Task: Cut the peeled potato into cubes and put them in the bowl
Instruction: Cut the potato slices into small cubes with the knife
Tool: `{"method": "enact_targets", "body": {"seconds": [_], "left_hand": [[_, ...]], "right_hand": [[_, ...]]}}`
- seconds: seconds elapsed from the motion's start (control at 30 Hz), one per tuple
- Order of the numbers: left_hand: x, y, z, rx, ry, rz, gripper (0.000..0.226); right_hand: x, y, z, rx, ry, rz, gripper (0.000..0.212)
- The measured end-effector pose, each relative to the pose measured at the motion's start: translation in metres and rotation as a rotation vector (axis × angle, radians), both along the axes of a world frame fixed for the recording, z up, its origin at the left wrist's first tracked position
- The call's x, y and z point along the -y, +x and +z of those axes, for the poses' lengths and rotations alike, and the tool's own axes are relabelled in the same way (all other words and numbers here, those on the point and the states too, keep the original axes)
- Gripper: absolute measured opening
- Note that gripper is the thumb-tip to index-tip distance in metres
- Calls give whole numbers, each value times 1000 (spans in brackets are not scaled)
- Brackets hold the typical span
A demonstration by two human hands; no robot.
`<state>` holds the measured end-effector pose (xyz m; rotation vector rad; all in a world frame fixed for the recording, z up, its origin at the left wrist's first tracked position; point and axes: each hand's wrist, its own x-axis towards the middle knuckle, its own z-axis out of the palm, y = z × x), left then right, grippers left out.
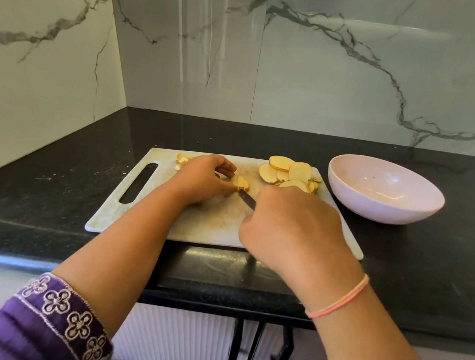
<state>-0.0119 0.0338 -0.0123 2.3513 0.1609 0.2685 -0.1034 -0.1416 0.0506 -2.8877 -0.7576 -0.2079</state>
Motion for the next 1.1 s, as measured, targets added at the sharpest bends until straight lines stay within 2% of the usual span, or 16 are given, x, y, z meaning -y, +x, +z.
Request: {"method": "enact_targets", "body": {"seconds": [0.13, 0.3, 0.4, 0.53, 0.7, 1.1], "left_hand": [[6, -1, 1, -8, 5, 36, 51], [19, 1, -4, 64, 287, 152, 65], [24, 3, -4, 72, 322, 137, 56], [23, 2, -1, 35, 206, 59, 44], [19, -1, 4, -5, 158, -4, 43], [10, -5, 11, -26, 212, 38, 23]], "right_hand": [[16, 6, 3, -29, 92, -73, 30], [23, 19, 1, -12, 188, -123, 22], [22, 26, -5, 12, 214, -118, 23], [15, 36, -14, 43, 228, -128, 32], [7, 45, -30, 54, 245, -129, 23], [0, 46, -40, 68, 272, -81, 23]]}}
